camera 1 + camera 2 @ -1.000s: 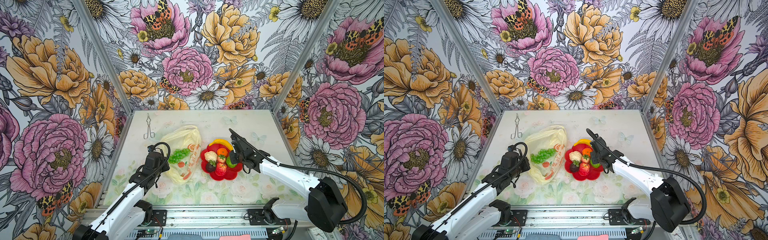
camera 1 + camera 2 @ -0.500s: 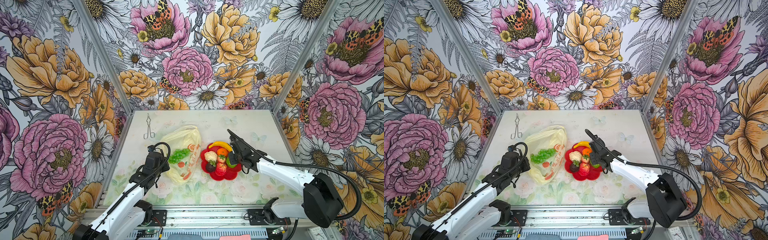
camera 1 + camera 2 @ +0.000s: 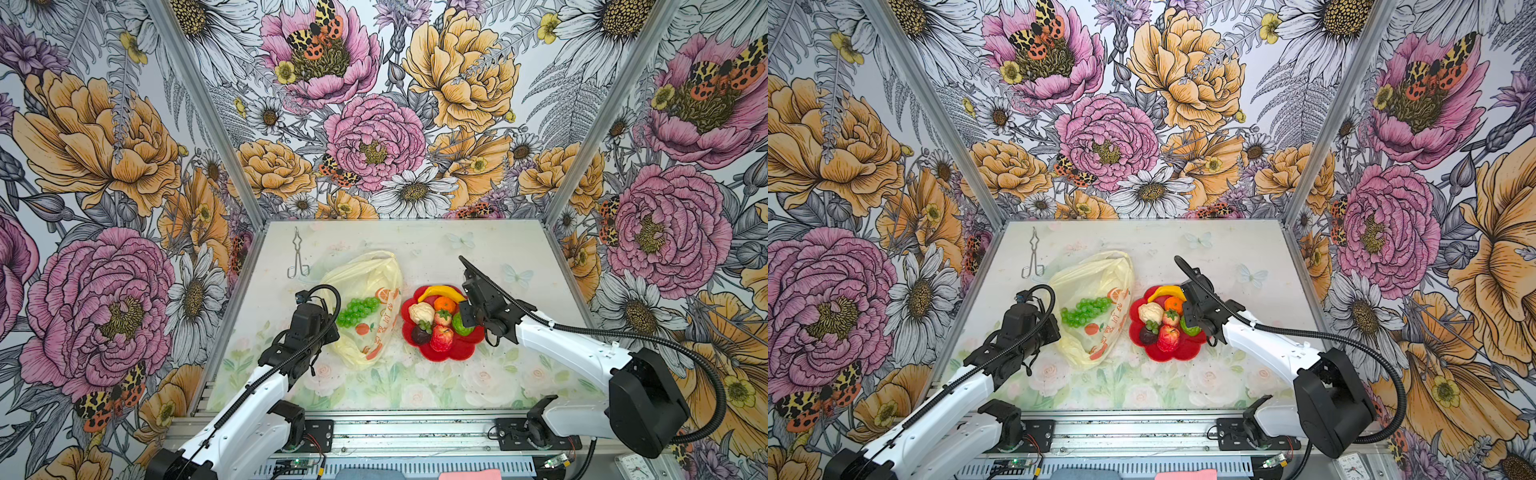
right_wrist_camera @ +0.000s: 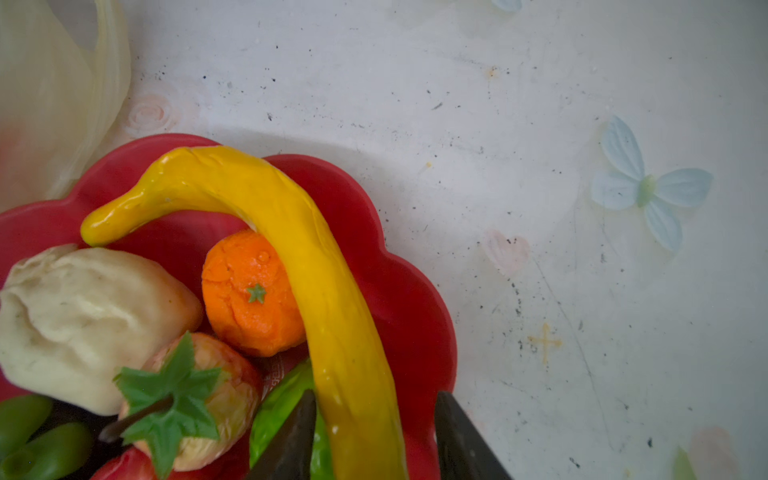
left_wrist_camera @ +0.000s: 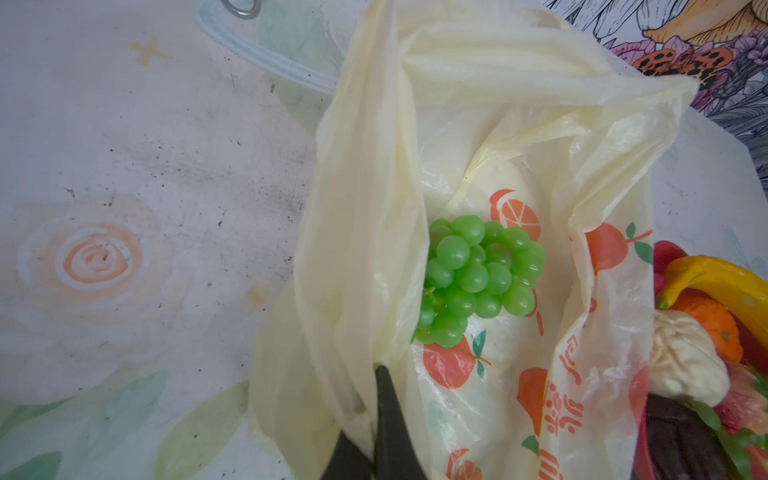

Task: Take the fake fruits out of the plastic bag
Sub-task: 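Lower the banana onto the red plate and open the right gripper, then reach the right gripper into the bag toward the green grapes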

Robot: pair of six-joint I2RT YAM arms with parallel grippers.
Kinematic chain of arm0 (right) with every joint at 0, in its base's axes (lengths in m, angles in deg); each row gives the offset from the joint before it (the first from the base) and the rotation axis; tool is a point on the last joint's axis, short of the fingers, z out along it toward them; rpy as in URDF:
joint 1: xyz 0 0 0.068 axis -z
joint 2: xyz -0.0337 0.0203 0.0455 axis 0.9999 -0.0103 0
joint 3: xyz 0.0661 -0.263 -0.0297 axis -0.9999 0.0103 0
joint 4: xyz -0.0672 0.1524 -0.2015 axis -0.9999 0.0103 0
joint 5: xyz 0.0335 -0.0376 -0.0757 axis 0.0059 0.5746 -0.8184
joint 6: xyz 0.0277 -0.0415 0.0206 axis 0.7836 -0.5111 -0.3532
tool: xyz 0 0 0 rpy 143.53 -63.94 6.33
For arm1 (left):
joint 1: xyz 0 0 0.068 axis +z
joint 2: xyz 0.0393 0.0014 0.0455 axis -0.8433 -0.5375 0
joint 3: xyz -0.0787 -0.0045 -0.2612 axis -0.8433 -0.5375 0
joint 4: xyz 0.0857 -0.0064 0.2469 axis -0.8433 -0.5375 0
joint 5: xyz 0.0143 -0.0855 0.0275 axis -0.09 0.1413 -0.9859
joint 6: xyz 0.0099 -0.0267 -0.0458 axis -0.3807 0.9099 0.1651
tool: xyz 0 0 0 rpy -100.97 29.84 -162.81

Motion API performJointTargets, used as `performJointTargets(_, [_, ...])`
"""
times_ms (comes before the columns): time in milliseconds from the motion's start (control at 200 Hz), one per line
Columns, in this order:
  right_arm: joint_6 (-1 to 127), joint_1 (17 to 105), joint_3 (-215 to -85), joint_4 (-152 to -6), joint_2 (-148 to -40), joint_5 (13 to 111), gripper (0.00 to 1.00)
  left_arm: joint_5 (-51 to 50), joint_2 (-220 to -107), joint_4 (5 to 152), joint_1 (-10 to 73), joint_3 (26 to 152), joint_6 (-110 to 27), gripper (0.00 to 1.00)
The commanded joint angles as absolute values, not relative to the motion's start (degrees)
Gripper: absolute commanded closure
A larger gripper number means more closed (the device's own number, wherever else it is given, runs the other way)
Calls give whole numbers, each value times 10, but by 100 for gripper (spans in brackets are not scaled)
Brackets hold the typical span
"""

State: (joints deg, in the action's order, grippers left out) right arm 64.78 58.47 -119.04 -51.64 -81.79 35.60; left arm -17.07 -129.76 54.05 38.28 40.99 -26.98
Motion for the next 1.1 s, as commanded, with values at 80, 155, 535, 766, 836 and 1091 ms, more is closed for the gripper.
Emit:
performJointTargets(80, [665,596,-1208,-503,-806,345,51,-160,-1295,553,383,409,-276,100])
performJointTargets(155, [667,596,-1215,-498,-804,358,50,-160,-1294,553,383,409,-276,100])
performJointTargets(535, [851,494,-1306,-471,-752,318,40,-186,-1278,496,387,398,-198,100])
performJointTargets(766, [974,343,-1359,-579,-855,280,32,-193,-1221,441,394,363,-109,100])
performJointTargets(836, [999,317,-1382,-606,-899,280,31,-188,-1203,440,394,350,-96,100])
performJointTargets(1091, [1068,270,-1465,-662,-1056,306,24,-167,-1172,441,386,330,-83,100])
